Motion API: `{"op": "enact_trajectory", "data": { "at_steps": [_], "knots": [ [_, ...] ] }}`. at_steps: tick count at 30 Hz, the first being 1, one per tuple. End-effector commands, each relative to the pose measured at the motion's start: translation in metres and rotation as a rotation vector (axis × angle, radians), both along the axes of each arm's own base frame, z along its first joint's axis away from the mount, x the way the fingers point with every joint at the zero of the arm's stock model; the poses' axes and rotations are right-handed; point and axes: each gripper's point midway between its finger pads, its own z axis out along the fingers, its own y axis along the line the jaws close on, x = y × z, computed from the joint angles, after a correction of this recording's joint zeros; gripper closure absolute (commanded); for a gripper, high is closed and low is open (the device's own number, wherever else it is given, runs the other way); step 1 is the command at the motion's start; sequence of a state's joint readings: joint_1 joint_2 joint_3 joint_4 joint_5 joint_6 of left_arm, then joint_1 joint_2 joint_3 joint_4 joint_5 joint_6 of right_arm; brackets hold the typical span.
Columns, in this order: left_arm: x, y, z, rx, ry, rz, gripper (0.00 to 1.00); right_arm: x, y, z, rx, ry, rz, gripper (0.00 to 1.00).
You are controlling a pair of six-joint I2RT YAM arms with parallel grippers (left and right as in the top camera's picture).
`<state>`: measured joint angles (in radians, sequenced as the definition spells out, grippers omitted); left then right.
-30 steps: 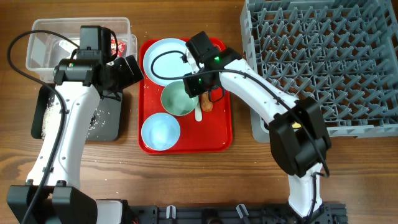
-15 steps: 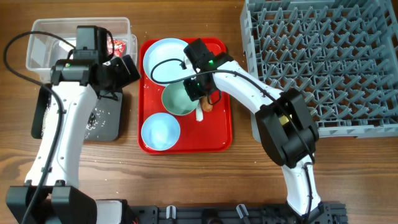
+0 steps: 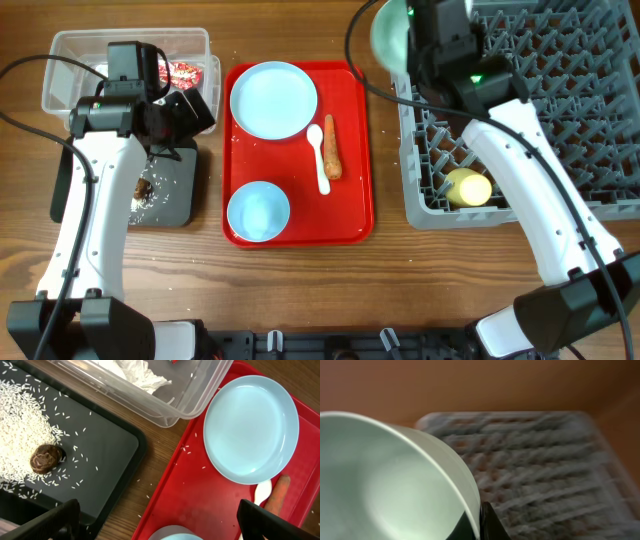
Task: Sort waste into correct bins and load items into the dishwasher rack
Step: 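Carry the green bowl into the dish rack and release it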
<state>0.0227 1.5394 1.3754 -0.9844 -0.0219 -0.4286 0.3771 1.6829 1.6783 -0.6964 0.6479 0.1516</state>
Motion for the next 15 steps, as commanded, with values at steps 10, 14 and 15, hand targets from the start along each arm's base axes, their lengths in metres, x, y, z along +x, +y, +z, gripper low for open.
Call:
{"op": "enact_trajectory", "data": {
  "at_steps": [10,14,15],
  "knots": [
    [0.000,0.005,0.000,0.010,-0.002,0.019,0.00,0.082,-0.059,-0.019,-0.848,0.173,-0.090,0.96],
    [0.000,0.005,0.000,0.010,-0.002,0.019,0.00,0.100,-0.058,-0.075,-0.908,0.275,-0.052,0.96],
    [0.000,0.005,0.000,0.010,-0.002,0.019,0.00,0.101,-0.059,-0.086,-0.919,0.298,-0.054,0.96]
  ]
}}
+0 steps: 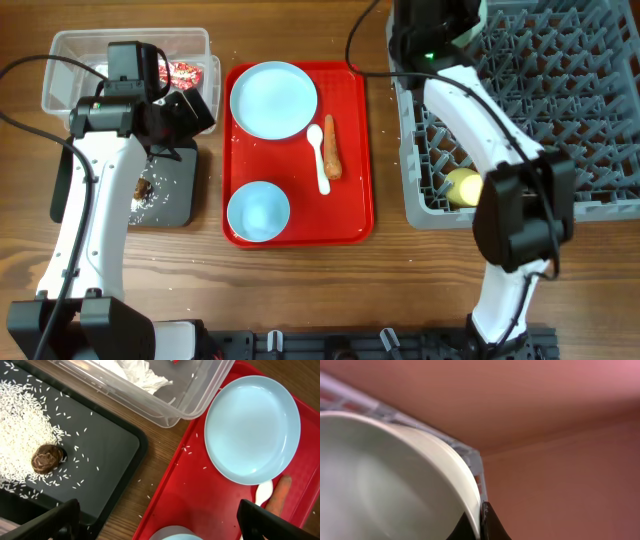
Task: Sort waste into correct bins and load items into the dishwasher rack
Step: 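Carry the green bowl into the dish rack and release it, then grasp the blue bowl with the right gripper and lift it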
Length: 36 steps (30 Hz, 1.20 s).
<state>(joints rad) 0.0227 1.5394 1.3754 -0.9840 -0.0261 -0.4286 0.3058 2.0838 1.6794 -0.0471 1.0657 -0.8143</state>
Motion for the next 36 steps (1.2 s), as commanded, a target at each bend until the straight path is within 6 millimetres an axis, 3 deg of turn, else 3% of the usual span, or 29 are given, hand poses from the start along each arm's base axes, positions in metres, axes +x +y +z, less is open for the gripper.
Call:
{"op": "enact_trajectory", "data": {
  "at_steps": [1,3,12,19,24,27,31,33,36],
  "knots": [
    [0.000,0.005,0.000,0.006,-0.002,0.018,0.00,0.002,-0.008,-0.029,-0.076,0.079,-0.053,0.96],
    [0.000,0.005,0.000,0.006,-0.002,0.018,0.00,0.002,-0.009,-0.038,-0.087,0.092,-0.069,0.96],
    [0.000,0.005,0.000,0.006,-0.002,0.018,0.00,0.000,-0.014,-0.040,-0.039,0.042,-0.102,0.96],
    [0.000,0.005,0.000,0.006,-0.002,0.018,0.00,-0.012,-0.014,-0.065,0.007,0.118,-0.104,0.96],
    [0.000,0.005,0.000,0.006,-0.002,0.018,0.00,-0.014,0.016,-0.066,-0.001,0.124,-0.050,0.94],
    [0.000,0.005,0.000,0.006,-0.002,0.017,0.00,-0.016,0.044,-0.066,-0.004,0.125,0.002,0.73],
    [0.000,0.005,0.000,0.006,-0.002,0.018,0.00,-0.021,0.074,-0.066,-0.008,0.125,0.057,0.25],
    [0.000,0.005,0.000,0.006,-0.002,0.018,0.00,-0.022,0.079,-0.066,-0.008,0.124,0.066,0.09],
    [0.000,0.005,0.000,0.006,-0.002,0.017,0.00,-0.023,0.078,-0.064,-0.017,0.118,0.054,0.00]
  ]
}}
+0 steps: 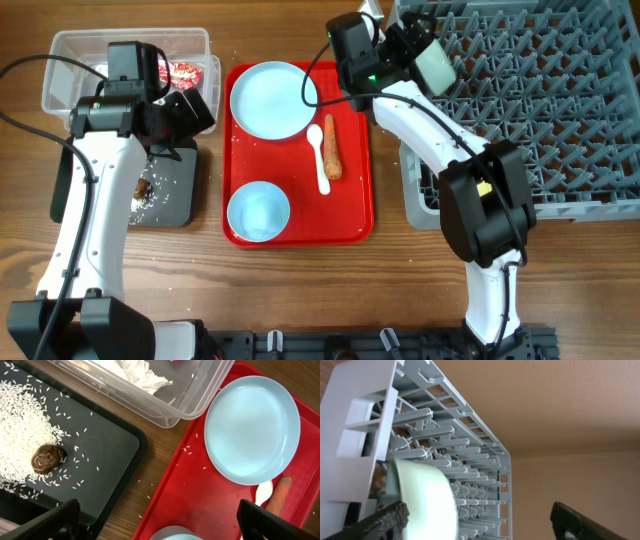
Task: Sort waste into correct bins and load items into the dishwasher rack
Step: 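Grasp the blue bowl with the right gripper and lift it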
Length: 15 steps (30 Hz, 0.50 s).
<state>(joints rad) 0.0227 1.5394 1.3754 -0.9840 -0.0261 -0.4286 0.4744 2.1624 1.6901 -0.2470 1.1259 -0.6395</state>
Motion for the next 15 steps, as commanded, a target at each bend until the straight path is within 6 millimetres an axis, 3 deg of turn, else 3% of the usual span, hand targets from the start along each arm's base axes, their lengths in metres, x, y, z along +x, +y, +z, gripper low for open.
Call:
{"op": "enact_trajectory", "data": {
  "at_steps": [1,4,7,9,11,14,15],
  "knots": [
    [0.000,0.005,0.000,0.006,-0.002,0.018,0.00,-0.001,-0.004,-0.006,-0.008,-0.004,-0.023,0.00],
    [0.000,0.005,0.000,0.006,-0.002,0.018,0.00,-0.005,0.008,0.009,0.032,-0.051,-0.005,0.00],
    [0.000,0.005,0.000,0.006,-0.002,0.018,0.00,-0.016,0.035,0.022,0.147,-0.043,0.086,0.00],
    [0.000,0.005,0.000,0.006,-0.002,0.018,0.00,-0.031,0.058,0.020,0.297,0.019,0.174,0.00],
    [-0.001,0.005,0.000,0.006,-0.001,0.018,0.00,-0.060,0.090,0.009,0.498,0.170,0.282,0.00],
    [0.000,0.005,0.000,0.006,-0.002,0.018,0.00,-0.144,0.177,-0.010,0.946,0.600,0.559,0.00],
    [0.000,0.005,0.000,0.006,-0.002,0.018,0.00,-0.161,0.196,-0.009,1.059,0.685,0.613,0.01]
  ]
}}
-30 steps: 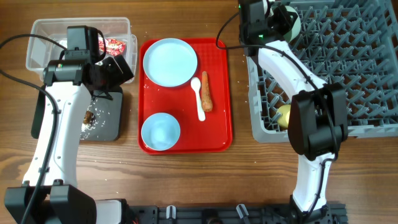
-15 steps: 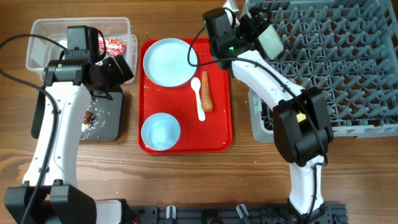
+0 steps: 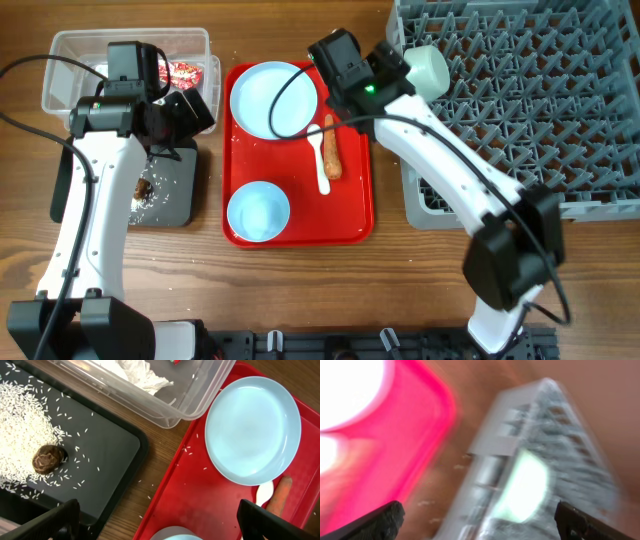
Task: Sort waste into correct bins and load items into the dishwasher rack
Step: 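Grasp the blue bowl with the right gripper and lift it, then place the blue bowl into the dish rack and withdraw right gripper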
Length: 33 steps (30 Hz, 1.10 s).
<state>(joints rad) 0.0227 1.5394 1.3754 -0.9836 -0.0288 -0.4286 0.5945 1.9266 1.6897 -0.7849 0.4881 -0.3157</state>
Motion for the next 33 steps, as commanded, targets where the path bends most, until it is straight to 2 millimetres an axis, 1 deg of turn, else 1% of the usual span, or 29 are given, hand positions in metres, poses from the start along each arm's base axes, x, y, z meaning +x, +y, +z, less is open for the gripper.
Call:
{"op": "enact_trajectory", "data": {
  "at_steps": [1,2,3,4,5,6,7,8,9,10,12,13,18,19,20,21,23,24,25,26,27,28,29,30,32,33],
  "knots": [
    [0.000,0.004,0.000,0.003,-0.001,0.017,0.00,-0.084,0.110,0.000,0.625,0.427,0.290,0.06],
    [0.000,0.004,0.000,0.003,-0.001,0.017,0.00,-0.094,0.121,-0.001,0.705,0.496,0.287,0.10],
    [0.000,0.004,0.000,0.003,-0.001,0.017,0.00,-0.099,0.127,-0.011,0.753,0.549,0.241,0.10],
    [-0.001,0.004,0.000,0.003,-0.001,0.017,0.00,-0.104,0.131,-0.024,0.782,0.599,0.157,0.10],
    [0.000,0.004,0.000,0.003,-0.001,0.017,0.00,-0.108,0.132,-0.032,0.795,0.630,0.098,0.11],
    [0.000,0.004,0.000,0.003,-0.001,0.017,0.00,-0.116,0.135,-0.046,0.808,0.681,0.006,0.12],
    [0.000,0.004,0.000,0.003,-0.001,0.017,0.00,-0.126,0.139,-0.061,0.808,0.729,-0.067,0.14],
    [0.000,0.004,0.000,0.003,-0.001,0.017,0.00,-0.134,0.143,-0.073,0.799,0.753,-0.110,0.18],
    [0.000,0.004,0.000,0.003,-0.001,0.017,0.00,-0.138,0.145,-0.084,0.787,0.763,-0.158,0.18],
    [0.000,0.004,0.000,0.003,-0.001,0.017,0.00,-0.141,0.147,-0.099,0.755,0.762,-0.213,0.19],
    [0.000,0.004,0.000,0.003,-0.001,0.017,0.00,-0.145,0.149,-0.132,0.679,0.740,-0.294,0.26],
    [0.000,0.004,0.000,0.003,-0.001,0.017,0.00,-0.148,0.149,-0.142,0.666,0.755,-0.318,0.35],
    [0.000,0.004,0.000,0.003,-0.001,0.017,0.00,-0.146,0.147,-0.156,0.655,0.751,-0.369,0.76],
    [0.000,0.004,0.000,0.003,-0.001,0.017,0.00,-0.146,0.146,-0.156,0.658,0.753,-0.388,0.90],
    [0.000,0.004,0.000,0.004,-0.001,0.016,0.00,-0.145,0.145,-0.156,0.663,0.752,-0.400,0.96],
    [0.000,0.004,0.000,0.003,-0.001,0.017,0.00,-0.144,0.144,-0.156,0.669,0.751,-0.416,0.96],
    [0.000,0.004,0.000,0.003,-0.001,0.017,0.00,-0.139,0.142,-0.147,0.687,0.738,-0.416,0.96],
    [-0.001,0.004,0.000,0.003,-0.001,0.017,0.00,-0.134,0.140,-0.136,0.701,0.711,-0.409,0.96],
    [0.000,0.004,0.000,0.003,-0.001,0.017,0.00,-0.118,0.122,-0.110,0.688,0.600,-0.417,0.96],
    [0.000,0.004,0.000,0.003,-0.001,0.017,0.00,-0.109,0.106,-0.089,0.685,0.524,-0.435,0.96],
    [-0.001,0.004,0.000,0.003,-0.001,0.017,0.00,-0.103,0.096,-0.073,0.692,0.477,-0.446,0.96],
    [0.000,0.004,0.000,0.003,-0.001,0.017,0.00,-0.096,0.080,-0.049,0.702,0.404,-0.458,0.96],
    [-0.001,0.004,0.000,0.004,-0.001,0.016,0.00,-0.088,0.061,-0.022,0.711,0.321,-0.474,0.96],
    [0.000,0.004,0.000,0.003,-0.001,0.017,0.00,-0.081,0.032,0.005,0.703,0.215,-0.516,0.96],
    [-0.001,0.004,0.000,0.004,-0.001,0.016,0.00,-0.076,-0.013,0.039,0.655,0.069,-0.565,0.96],
    [-0.001,0.004,0.000,0.003,-0.001,0.017,0.00,-0.076,-0.051,0.063,0.580,-0.052,-0.613,0.96]
  ]
}}
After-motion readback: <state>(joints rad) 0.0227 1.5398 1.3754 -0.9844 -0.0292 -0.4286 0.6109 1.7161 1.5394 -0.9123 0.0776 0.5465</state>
